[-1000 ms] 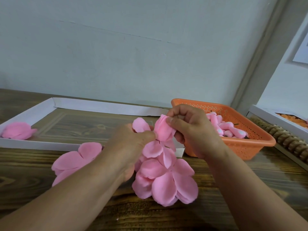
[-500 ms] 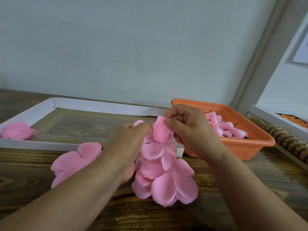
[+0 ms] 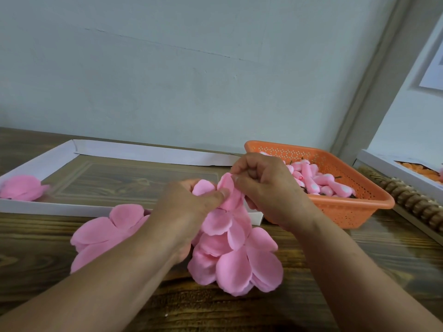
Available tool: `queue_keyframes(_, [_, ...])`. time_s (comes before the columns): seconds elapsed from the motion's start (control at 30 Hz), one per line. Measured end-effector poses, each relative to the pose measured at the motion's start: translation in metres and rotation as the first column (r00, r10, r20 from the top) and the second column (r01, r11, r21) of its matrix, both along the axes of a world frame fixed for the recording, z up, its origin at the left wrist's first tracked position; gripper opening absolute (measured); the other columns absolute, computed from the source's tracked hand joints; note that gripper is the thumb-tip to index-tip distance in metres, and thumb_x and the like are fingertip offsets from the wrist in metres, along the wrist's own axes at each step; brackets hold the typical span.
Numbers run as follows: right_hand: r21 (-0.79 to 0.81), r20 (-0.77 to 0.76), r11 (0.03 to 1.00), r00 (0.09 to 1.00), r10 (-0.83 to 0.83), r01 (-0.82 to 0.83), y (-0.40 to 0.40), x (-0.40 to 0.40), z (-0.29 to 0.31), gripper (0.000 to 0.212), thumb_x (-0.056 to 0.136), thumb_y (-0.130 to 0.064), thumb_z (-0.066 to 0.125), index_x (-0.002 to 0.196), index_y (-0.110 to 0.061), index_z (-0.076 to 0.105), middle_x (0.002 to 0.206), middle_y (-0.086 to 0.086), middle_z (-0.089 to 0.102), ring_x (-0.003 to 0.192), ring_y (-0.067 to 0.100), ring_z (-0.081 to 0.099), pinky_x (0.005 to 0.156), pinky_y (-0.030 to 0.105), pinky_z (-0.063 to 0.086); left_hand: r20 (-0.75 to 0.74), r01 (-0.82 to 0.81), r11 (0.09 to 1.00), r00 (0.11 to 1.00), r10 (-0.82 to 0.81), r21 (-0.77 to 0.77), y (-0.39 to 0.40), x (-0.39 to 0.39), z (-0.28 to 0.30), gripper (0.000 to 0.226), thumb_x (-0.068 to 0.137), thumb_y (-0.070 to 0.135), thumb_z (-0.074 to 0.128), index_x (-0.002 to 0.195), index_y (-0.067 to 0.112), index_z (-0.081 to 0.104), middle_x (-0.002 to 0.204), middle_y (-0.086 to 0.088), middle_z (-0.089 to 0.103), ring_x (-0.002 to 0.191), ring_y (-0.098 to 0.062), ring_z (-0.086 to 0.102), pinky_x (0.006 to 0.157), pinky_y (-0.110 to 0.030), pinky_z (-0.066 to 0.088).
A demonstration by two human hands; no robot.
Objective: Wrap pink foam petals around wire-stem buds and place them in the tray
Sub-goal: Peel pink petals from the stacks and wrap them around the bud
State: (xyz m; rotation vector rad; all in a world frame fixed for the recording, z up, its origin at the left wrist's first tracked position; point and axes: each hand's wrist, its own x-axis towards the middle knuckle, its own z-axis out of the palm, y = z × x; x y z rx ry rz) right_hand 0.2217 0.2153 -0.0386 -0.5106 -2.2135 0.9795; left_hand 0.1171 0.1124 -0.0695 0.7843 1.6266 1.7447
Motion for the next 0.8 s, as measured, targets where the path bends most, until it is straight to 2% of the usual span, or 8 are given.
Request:
queue_keyframes(0.13, [0.025, 0.022, 1.0, 1.0, 0.005, -0.005, -0.002, 0.001, 0.0, 0.019, 0.086, -0.001, 0.057, 0.072, -0.013, 0.058, 0.053, 0.004, 0.049, 0.046, 0.012, 0.04, 0.048, 0.026, 0.033, -0.011, -0.004, 1.0, 1.0, 0.004, -0.029, 0.0, 0.0, 0.0, 0.013, 0.076, 0.019, 0.078, 0.084, 0.011, 0.071, 0.081, -0.009, 0.074, 0.079, -0.029, 0.07, 0.074, -0.046, 0.056])
queue_keyframes(0.23, [0.031, 0.025, 0.999, 0.999, 0.021, -0.022, -0.005, 0.0, 0.001, 0.011, 0.083, -0.009, 0.064, 0.073, -0.006, 0.059, 0.062, 0.022, 0.059, 0.052, 0.022, 0.046, 0.049, 0.035, 0.038, -0.028, 0.0, 0.998, 1.0, -0.001, -0.058, 0.0, -0.001, 0.001, 0.014, 0.076, 0.021, 0.078, 0.085, 0.013, 0.071, 0.083, -0.007, 0.074, 0.08, -0.026, 0.069, 0.073, -0.043, 0.057])
queue_keyframes(0.3, [0.04, 0.042, 0.999, 0.999, 0.006, -0.008, -0.006, 0.0, 0.001, 0.01, 0.08, -0.006, 0.065, 0.073, -0.008, 0.059, 0.067, 0.026, 0.059, 0.054, 0.022, 0.046, 0.05, 0.036, 0.039, -0.034, 0.0, 0.998, 0.999, -0.002, -0.063, 0.0, -0.001, 0.001, 0.015, 0.076, 0.02, 0.078, 0.087, 0.013, 0.071, 0.085, -0.008, 0.074, 0.082, -0.027, 0.07, 0.075, -0.044, 0.057])
queue_keyframes(0.47, [0.003, 0.006, 0.998, 0.998, -0.068, 0.068, 0.0, 0.0, 0.002, 0.026, 0.081, 0.004, 0.059, 0.066, -0.016, 0.054, 0.054, 0.01, 0.048, 0.044, 0.016, 0.04, 0.045, 0.025, 0.033, -0.035, -0.014, 0.999, 0.999, 0.013, -0.045, 0.0, -0.001, 0.002, 0.008, 0.081, 0.009, 0.068, 0.086, 0.014, 0.071, 0.083, -0.008, 0.073, 0.078, -0.026, 0.07, 0.073, -0.042, 0.056])
queue_keyframes(0.57, [-0.039, -0.027, 0.995, 0.996, -0.09, 0.089, 0.003, 0.001, 0.001, 0.025, 0.082, 0.005, 0.057, 0.067, -0.014, 0.054, 0.054, 0.013, 0.047, 0.042, 0.016, 0.038, 0.04, 0.02, 0.03, -0.042, -0.077, 0.995, 0.996, 0.075, -0.058, 0.001, -0.001, 0.002, 0.018, 0.087, 0.006, 0.058, 0.075, 0.014, 0.069, 0.086, -0.019, 0.071, 0.076, -0.029, 0.065, 0.081, -0.053, 0.053])
queue_keyframes(0.67, [-0.043, -0.021, 0.998, 0.998, -0.054, 0.053, 0.002, 0.001, -0.001, 0.026, 0.082, 0.005, 0.058, 0.067, -0.016, 0.055, 0.055, 0.012, 0.047, 0.041, 0.015, 0.039, 0.038, 0.019, 0.032, -0.053, -0.102, 0.991, 0.994, 0.097, -0.09, 0.003, -0.004, 0.003, 0.02, 0.093, 0.016, 0.055, 0.08, 0.015, 0.069, 0.091, -0.021, 0.071, 0.082, -0.036, 0.067, 0.086, -0.057, 0.05])
queue_keyframes(0.8, [0.034, 0.05, 0.999, 0.999, 0.005, -0.006, 0.001, 0.002, 0.0, 0.027, 0.082, 0.003, 0.059, 0.069, -0.02, 0.056, 0.057, 0.003, 0.047, 0.046, 0.01, 0.039, 0.046, 0.022, 0.034, -0.003, -0.068, 0.986, 0.998, 0.068, -0.154, 0.004, -0.012, 0.006, 0.018, 0.089, 0.016, 0.053, 0.084, 0.009, 0.068, 0.103, -0.029, 0.066, 0.099, -0.047, 0.063, 0.091, -0.063, 0.047])
